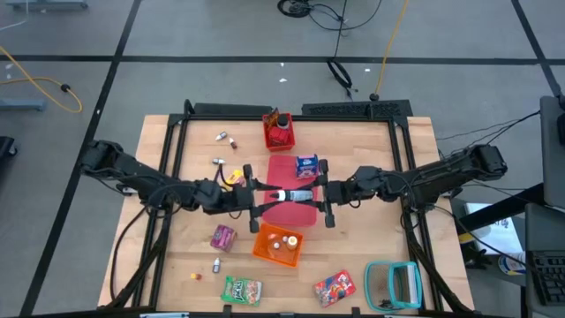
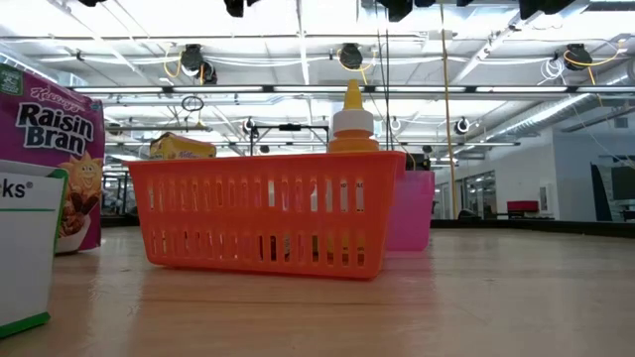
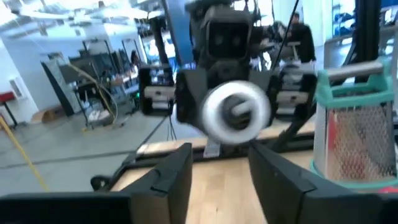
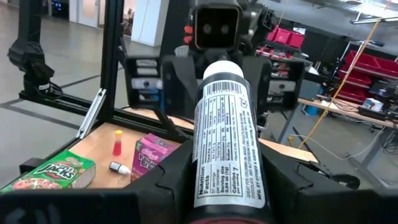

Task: Pick & Place Kitchen Items
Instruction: Put the big black food coloring bottle into the orange bin

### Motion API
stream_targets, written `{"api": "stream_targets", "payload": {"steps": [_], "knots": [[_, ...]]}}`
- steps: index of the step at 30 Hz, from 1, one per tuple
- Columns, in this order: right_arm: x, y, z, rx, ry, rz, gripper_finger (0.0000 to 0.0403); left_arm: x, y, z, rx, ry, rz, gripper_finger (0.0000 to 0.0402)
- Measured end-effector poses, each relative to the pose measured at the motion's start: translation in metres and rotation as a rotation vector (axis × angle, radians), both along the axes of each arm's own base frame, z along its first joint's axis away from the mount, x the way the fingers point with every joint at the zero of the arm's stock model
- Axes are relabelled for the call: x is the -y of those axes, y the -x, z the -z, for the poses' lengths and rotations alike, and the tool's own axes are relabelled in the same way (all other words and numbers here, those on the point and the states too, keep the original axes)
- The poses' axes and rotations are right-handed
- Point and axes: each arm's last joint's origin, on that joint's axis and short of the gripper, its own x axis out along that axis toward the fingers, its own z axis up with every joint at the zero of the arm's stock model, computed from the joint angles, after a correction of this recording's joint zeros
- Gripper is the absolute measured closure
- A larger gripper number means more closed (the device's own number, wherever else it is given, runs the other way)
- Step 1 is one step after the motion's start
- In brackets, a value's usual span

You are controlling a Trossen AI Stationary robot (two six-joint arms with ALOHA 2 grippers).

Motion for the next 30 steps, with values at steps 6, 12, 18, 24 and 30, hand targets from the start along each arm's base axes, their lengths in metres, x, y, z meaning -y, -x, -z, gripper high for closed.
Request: {"api": "stream_targets", "payload": {"steps": [6, 12, 18, 24, 30], "knots": [[-0.0001, -0.0002, 0.0003, 0.000, 0.010, 0.000, 0.0275, 0.0014, 0.0006, -0.0058, 0.056, -0.025, 0.045, 0.0180], [0.0000, -0.0001, -0.0026, 0.030, 0.013, 0.001, 0.0275, -0.0018, -0.0013, -0.0089, 0.103, -0.025, 0.119, 0.0157], [0.0000, -0.0001, -0.0024, 0.029, 0.015, 0.000, 0.0275, -0.0052, -0.0027, -0.0086, 0.106, -0.022, 0.118, 0.0156], [-0.0001, -0.0001, -0.0022, 0.028, 0.016, -0.003, 0.0275, -0.0045, -0.0029, -0.0093, 0.117, -0.036, 0.159, 0.0167], [-0.0003, -0.0001, -0.0021, 0.026, 0.017, -0.005, 0.0275, -0.0048, -0.0029, -0.0095, 0.119, -0.040, 0.161, 0.0230]]}}
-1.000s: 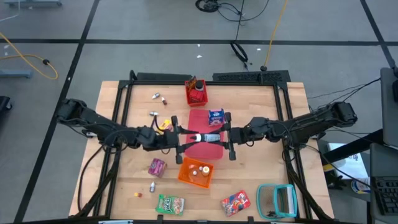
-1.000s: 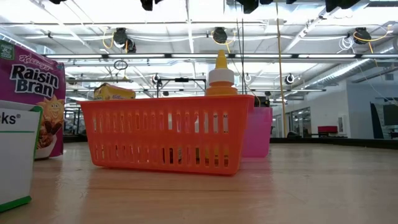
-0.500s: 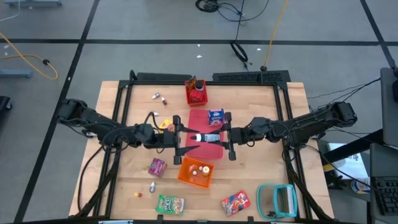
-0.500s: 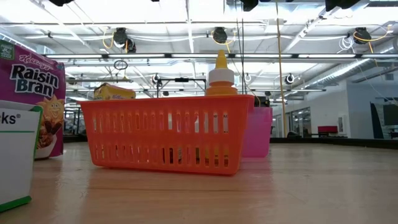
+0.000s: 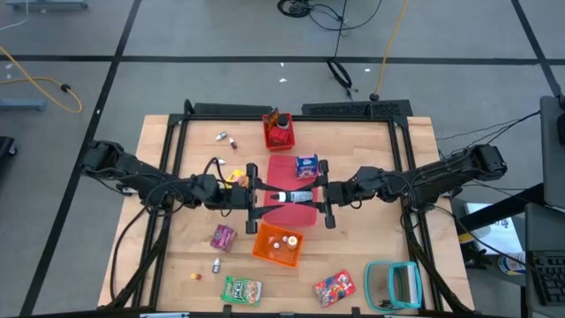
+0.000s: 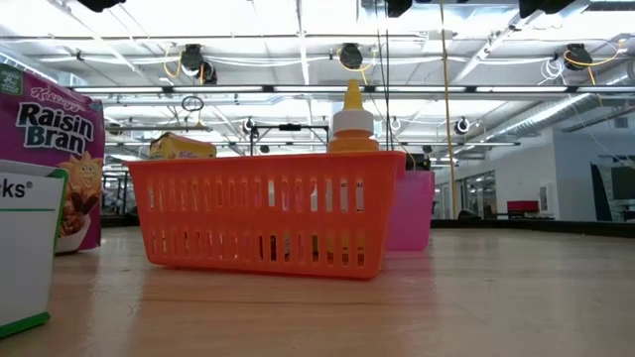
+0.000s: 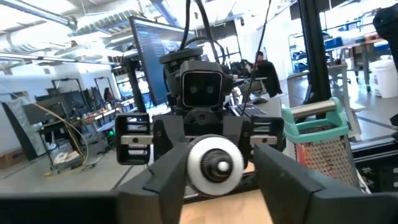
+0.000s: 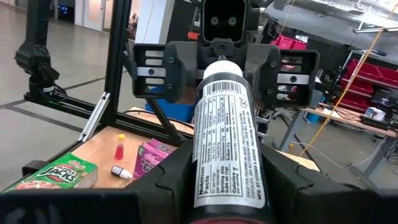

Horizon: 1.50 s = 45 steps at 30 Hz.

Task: Pick & Place Kitchen Items
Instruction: Put the big black food coloring bottle into the orange bin

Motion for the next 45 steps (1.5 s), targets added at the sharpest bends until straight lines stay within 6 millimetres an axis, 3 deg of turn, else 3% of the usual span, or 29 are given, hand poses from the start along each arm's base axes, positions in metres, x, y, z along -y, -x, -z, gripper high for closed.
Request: {"api": "stream_targets", "payload": {"steps": [6, 16, 33, 40, 45], "knots": [[0.000, 0.000, 0.000, -0.002, 0.001, -0.006, 0.0275, 0.001, 0.000, 0.000, 0.002, -0.020, 0.026, 0.0305], [0.000, 0.000, 0.000, -0.007, -0.001, -0.004, 0.0272, 0.001, 0.000, 0.001, -0.006, -0.007, 0.016, 0.0304], [0.000, 0.001, 0.017, -0.178, 0.024, 0.004, 0.0216, 0.001, -0.001, 0.004, -0.044, -0.013, -0.028, 0.0304], [0.001, 0.005, 0.029, -0.313, 0.035, 0.008, 0.0214, 0.004, 0.021, -0.004, -0.182, 0.062, -0.104, 0.0304], [0.003, 0.006, 0.032, -0.348, 0.026, 0.026, 0.0214, 0.009, 0.045, -0.015, -0.244, 0.172, -0.053, 0.0304]]}}
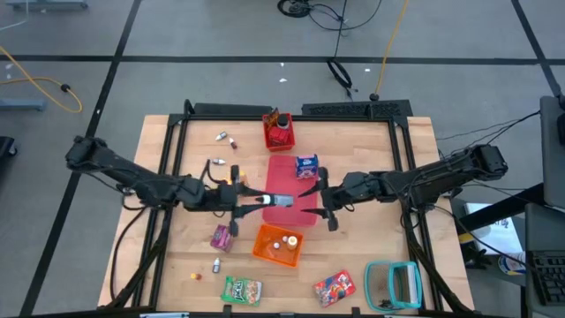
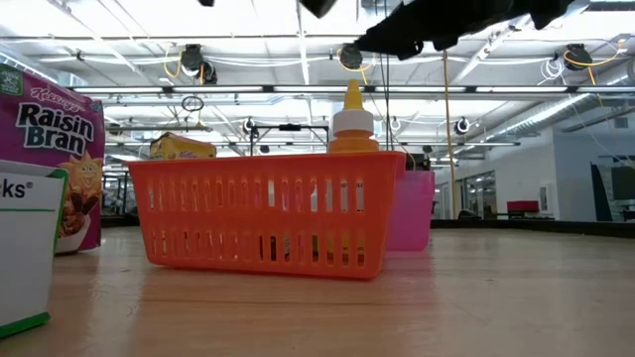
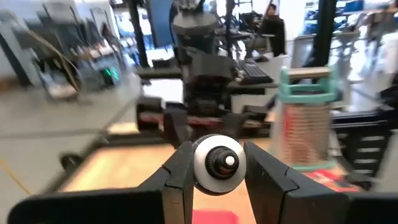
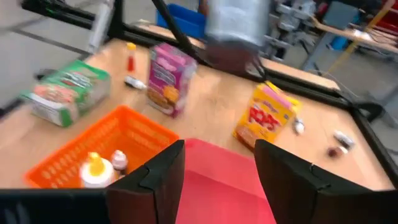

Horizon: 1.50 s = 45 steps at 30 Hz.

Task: Pick & Place Kitchen Items
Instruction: Put the big black food coloring bottle into the orange bin

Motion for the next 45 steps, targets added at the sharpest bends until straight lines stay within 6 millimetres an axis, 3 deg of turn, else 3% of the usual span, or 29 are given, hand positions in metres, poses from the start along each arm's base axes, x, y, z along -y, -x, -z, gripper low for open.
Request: {"api": "stream_targets", "payload": {"steps": [5, 9, 26, 38, 45], "knots": [[0.003, 0.000, 0.001, -0.005, 0.022, 0.069, 0.0218, 0.004, 0.018, 0.000, -0.094, 0.157, 0.006, 0.0304], [0.003, 0.000, 0.001, -0.005, 0.021, 0.066, 0.0219, 0.007, 0.022, 0.012, -0.200, 0.254, -0.044, 0.0304], [0.003, 0.000, 0.001, -0.005, 0.021, 0.066, 0.0222, 0.014, 0.010, 0.043, -0.376, 0.453, -0.102, 0.0304], [0.003, 0.000, 0.001, -0.005, 0.023, 0.065, 0.0228, 0.025, -0.016, 0.047, -0.599, 0.420, -0.168, 0.0304], [0.003, 0.000, 0.001, -0.005, 0.023, 0.065, 0.0231, 0.036, -0.038, 0.055, -0.697, 0.420, -0.109, 0.0304]]}}
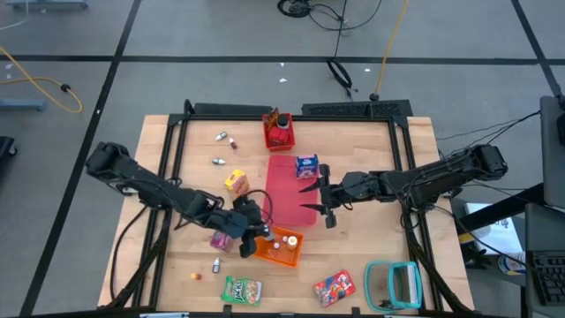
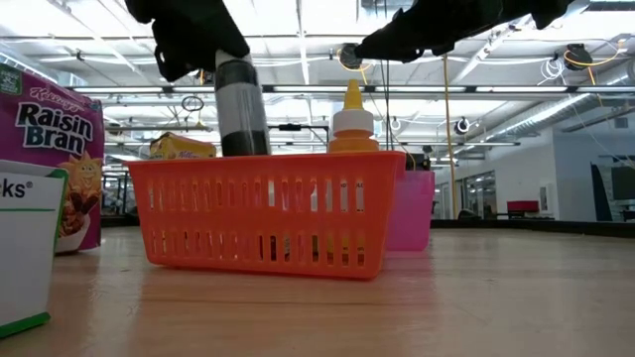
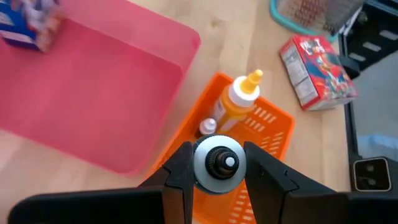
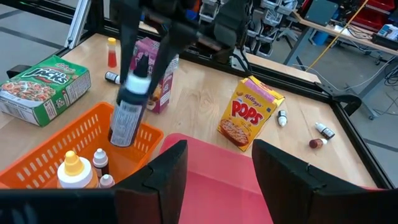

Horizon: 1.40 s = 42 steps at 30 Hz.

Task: Pick & Place Kitchen Items
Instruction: Put the big black food coloring bottle into the orange bin, then put the yellow cereal box into the pink bin

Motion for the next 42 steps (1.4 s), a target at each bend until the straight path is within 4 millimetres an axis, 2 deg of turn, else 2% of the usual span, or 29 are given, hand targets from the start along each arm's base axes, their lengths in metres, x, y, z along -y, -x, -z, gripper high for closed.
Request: {"api": "stream_targets", "payload": {"steps": [7, 16, 23, 31, 33, 38, 42], "knots": [[0.000, 0.000, 0.000, 0.000, -0.001, 0.000, 0.0228, 0.000, -0.015, 0.008, -0.082, -0.027, 0.005, 0.0304], [0.000, 0.000, 0.000, -0.001, 0.002, -0.001, 0.0230, -0.004, -0.023, 0.020, -0.124, -0.034, -0.001, 0.0304], [0.000, 0.000, 0.000, 0.000, 0.006, -0.002, 0.0231, -0.003, -0.029, 0.039, -0.192, -0.048, 0.005, 0.0304], [0.000, 0.000, 0.000, 0.000, 0.007, -0.002, 0.0231, -0.005, -0.031, 0.039, -0.184, -0.060, 0.010, 0.0304], [0.000, 0.000, 0.000, 0.000, 0.009, -0.003, 0.0231, -0.004, -0.031, 0.039, -0.177, -0.053, 0.007, 0.0285], [0.000, 0.000, 0.000, 0.000, 0.009, -0.003, 0.0230, -0.004, -0.032, 0.038, -0.167, -0.056, 0.006, 0.0178], [0.000, 0.000, 0.000, 0.000, 0.009, -0.003, 0.0231, -0.004, -0.032, 0.038, -0.158, -0.055, 0.008, 0.0126]]}}
